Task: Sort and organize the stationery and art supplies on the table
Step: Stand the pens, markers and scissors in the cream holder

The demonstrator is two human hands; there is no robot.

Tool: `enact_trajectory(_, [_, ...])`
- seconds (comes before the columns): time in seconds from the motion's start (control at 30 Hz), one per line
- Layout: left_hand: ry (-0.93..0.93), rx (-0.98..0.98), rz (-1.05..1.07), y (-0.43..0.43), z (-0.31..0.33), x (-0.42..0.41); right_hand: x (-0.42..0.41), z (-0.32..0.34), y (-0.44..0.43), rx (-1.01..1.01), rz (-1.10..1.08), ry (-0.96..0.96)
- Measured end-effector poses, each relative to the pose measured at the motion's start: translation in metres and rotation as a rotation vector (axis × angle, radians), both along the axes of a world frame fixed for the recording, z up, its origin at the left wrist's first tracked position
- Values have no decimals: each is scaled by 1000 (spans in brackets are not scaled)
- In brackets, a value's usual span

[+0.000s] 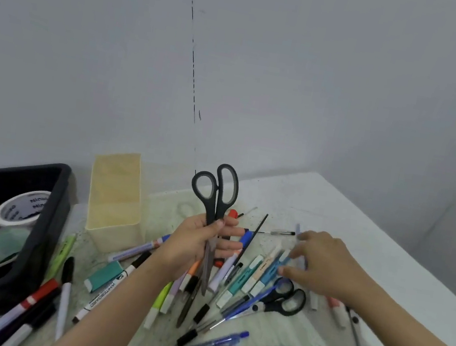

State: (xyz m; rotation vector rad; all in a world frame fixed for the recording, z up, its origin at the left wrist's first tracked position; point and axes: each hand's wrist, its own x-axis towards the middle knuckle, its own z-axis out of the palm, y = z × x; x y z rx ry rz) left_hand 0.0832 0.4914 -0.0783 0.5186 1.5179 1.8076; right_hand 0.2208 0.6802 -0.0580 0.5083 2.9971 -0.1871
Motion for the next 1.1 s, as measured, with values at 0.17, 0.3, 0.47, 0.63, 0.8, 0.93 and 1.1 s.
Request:
enact_trajectory(0.17, [-72, 12, 18, 0, -6, 4, 33, -31, -17, 54, -59, -108])
enact_trajectory(0.3, [-83, 9, -8, 2, -7, 10, 37, -37, -19, 15, -70, -20])
enact_trajectory(0.47, [-93, 30, -25, 5, -3, 13, 36, -32, -9, -131, -77, 146])
enact_trajectory(0.63, [-108, 35, -45, 5, -3, 11, 34, -5, -9, -704, -166, 346])
enact_trajectory(0.8, [-167, 54, -69, 8, -4, 10, 20, 28, -9, -725, -201, 540])
enact_trajectory(0.93, [-225, 58, -101, 13, 0, 14, 3, 49, -11, -750, -201, 655])
enact_trajectory(1.1, [-267, 25, -242, 20, 10, 19, -23, 60, -20, -734, -142, 632])
